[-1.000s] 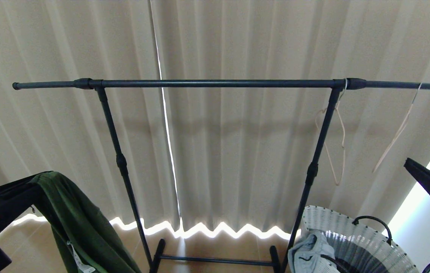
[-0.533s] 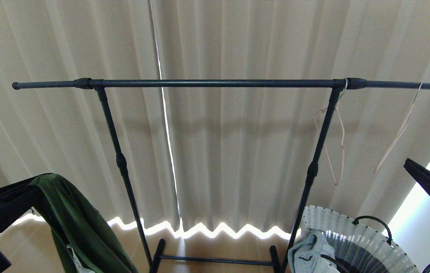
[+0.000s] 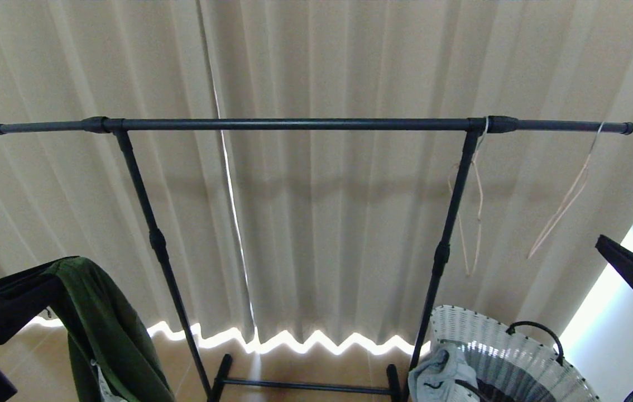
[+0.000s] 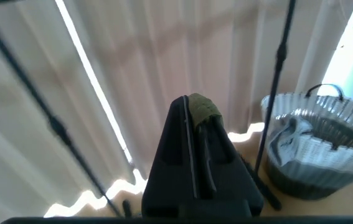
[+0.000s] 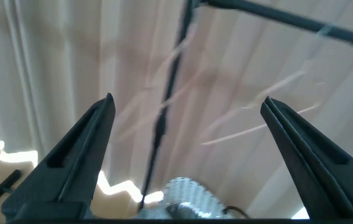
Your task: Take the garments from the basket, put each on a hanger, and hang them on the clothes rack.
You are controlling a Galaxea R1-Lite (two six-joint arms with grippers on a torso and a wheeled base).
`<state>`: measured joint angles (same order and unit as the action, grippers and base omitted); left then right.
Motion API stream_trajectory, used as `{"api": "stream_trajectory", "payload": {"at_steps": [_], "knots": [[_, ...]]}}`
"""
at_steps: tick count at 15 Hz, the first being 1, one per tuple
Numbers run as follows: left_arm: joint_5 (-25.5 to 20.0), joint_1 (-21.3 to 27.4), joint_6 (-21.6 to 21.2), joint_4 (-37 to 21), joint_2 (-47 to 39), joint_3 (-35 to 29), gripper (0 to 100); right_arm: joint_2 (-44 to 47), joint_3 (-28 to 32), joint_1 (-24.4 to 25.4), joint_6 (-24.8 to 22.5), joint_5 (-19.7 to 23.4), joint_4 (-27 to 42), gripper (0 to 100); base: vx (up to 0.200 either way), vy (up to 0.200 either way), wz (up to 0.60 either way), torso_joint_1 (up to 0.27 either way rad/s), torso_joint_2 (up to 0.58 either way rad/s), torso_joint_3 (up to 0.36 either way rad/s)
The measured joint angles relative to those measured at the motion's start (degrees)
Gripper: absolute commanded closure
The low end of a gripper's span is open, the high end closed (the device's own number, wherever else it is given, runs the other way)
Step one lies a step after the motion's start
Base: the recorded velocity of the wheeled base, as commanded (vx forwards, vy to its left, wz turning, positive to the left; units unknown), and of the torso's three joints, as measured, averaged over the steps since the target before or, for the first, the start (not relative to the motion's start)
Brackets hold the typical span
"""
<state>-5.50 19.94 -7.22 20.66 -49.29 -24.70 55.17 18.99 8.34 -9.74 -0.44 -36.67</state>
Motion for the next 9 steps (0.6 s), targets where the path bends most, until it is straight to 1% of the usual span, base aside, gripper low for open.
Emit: {"api": "stream_trajectory", "payload": {"at_steps": [2,9], "knots": [[0.0,0.0,0.0,-0.02,0.01,0.01,100,0.02,-0.09,0.0,0.0,0.0,0.07,0,0.0,-0.2,0.0,0.0,0.0,-0.002],[-0.05,0.11,-0.02,0.02,0.09,0.65,100,0.02,0.0,0.0,0.0,-0.02,-0.06,0,0.0,0.0,0.0,0.0,0.0,0.0]]}}
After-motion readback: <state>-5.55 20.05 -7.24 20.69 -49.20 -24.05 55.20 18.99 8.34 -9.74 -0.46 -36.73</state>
